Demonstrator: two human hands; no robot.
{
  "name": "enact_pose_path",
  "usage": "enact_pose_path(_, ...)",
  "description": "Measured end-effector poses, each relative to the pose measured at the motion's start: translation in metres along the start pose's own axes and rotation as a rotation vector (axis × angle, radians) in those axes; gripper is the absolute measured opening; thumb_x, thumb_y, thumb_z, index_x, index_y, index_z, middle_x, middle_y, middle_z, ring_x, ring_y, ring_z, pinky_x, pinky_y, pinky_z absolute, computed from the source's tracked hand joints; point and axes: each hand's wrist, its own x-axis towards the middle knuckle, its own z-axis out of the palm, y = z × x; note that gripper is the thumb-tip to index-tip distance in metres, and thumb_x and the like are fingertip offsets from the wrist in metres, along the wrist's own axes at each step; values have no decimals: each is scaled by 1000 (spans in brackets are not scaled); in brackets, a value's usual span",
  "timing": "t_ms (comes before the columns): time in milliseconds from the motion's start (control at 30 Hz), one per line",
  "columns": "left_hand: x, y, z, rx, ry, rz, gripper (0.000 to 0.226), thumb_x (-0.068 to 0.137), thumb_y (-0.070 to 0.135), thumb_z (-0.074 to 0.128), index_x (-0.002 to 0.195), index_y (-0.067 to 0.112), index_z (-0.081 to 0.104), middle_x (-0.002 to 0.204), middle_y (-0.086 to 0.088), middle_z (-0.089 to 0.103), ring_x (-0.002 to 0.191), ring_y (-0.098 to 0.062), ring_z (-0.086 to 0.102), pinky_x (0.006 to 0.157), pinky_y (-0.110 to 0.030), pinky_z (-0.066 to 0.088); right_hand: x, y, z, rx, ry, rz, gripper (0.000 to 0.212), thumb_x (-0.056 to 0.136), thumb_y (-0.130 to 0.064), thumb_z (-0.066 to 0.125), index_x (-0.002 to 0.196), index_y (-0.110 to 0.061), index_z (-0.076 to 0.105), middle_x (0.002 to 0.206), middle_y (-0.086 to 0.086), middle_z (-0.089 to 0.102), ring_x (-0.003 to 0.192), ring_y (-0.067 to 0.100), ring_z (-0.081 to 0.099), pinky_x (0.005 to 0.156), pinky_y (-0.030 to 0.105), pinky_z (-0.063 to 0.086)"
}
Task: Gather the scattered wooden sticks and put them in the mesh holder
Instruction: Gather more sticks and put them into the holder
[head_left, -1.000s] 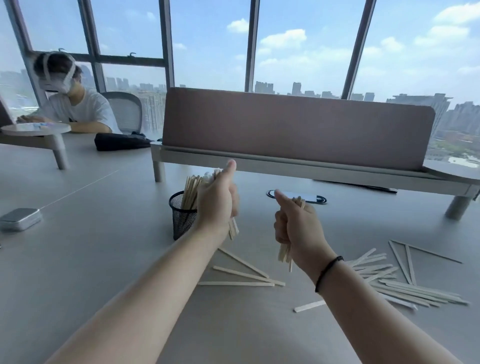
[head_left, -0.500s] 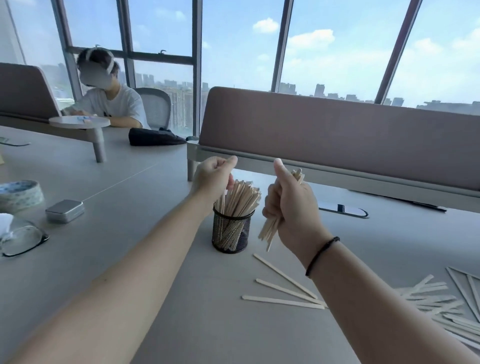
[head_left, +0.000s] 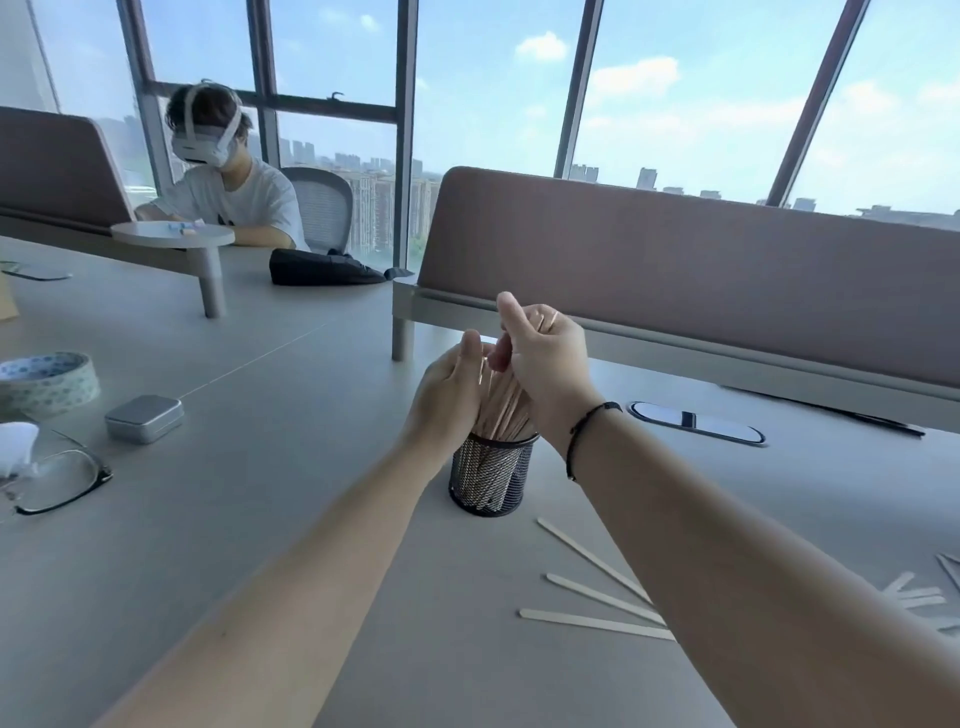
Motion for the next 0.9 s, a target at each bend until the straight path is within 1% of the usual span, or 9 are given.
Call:
enact_pose_path(67,-1,-1,-2,-1,13,-20,50,96,65,31,84,45,75,96,4,78,98,-15,72,91,-40,55,0,2,1,-50,-13,-43,15,93,-23,67,96,-9,62,68,7,66,53,11,65,59,33,56)
enact_pose_path(200,0,-3,0,-18,81,-31,46,98,56,34,94,30,71,95,-4,75,93,-24,72,84,-46,58,3,3,-11,-505,-3,-269,22,99,-17,51,114,-14,68,93,-1,74,73,10,66,56,11,46)
enact_pose_path(300,-3,-6,5,-19,111,-6,39,105,32,33,93,19,68,89,1,72,85,-16,68,75,-34,54,-4,12,-17,-904,-225,-348,30,102,-30,44,114,-17,68,106,2,73,99,21,65,75,27,47)
enact_pose_path(400,-7,-6,10,-52,145,-20,36,105,21,34,87,21,65,84,4,68,76,-7,61,72,-25,49,-8,23,-21,-1084,-359,-367,35,104,-38,31,117,-17,55,110,5,68,106,29,59,88,40,45)
enact_pose_path(500,-10,-8,13,-109,156,-26,31,104,22,37,97,18,67,83,-1,67,74,-17,60,66,-33,49,-8,24,-26,-1260,-438,-383,52,105,-42,22,149,-15,33,142,4,55,137,23,42,115,44,25)
enact_pose_path(600,-17,-3,14,-137,160,-24,29,107,16,36,99,15,64,82,-4,62,67,-10,58,59,-27,49,-8,19,-33,-1424,-494,-415,60,105,-45,22,158,-17,17,160,-2,36,151,17,20,123,47,9)
enact_pose_path(667,-23,0,15,-117,184,-12,28,107,16,36,101,19,63,84,2,63,68,-1,59,65,-19,49,-9,14,-36,-1402,-497,-410,62,103,-49,26,158,-22,18,162,-4,30,152,16,18,123,46,10)
enact_pose_path(800,-33,0,18,138,163,4,31,106,34,36,124,19,56,99,10,64,108,-20,55,88,-31,42,-15,11,-48,-1027,-335,-351,68,95,-52,51,154,-26,29,158,-5,37,143,17,36,113,35,31)
enact_pose_path(900,-47,8,18,701,215,467,48,102,43,36,133,11,54,129,-7,60,128,-31,43,106,-40,36,-23,14,-70,-622,-117,-209,60,92,-45,62,145,-26,43,143,-6,53,131,12,49,104,31,41)
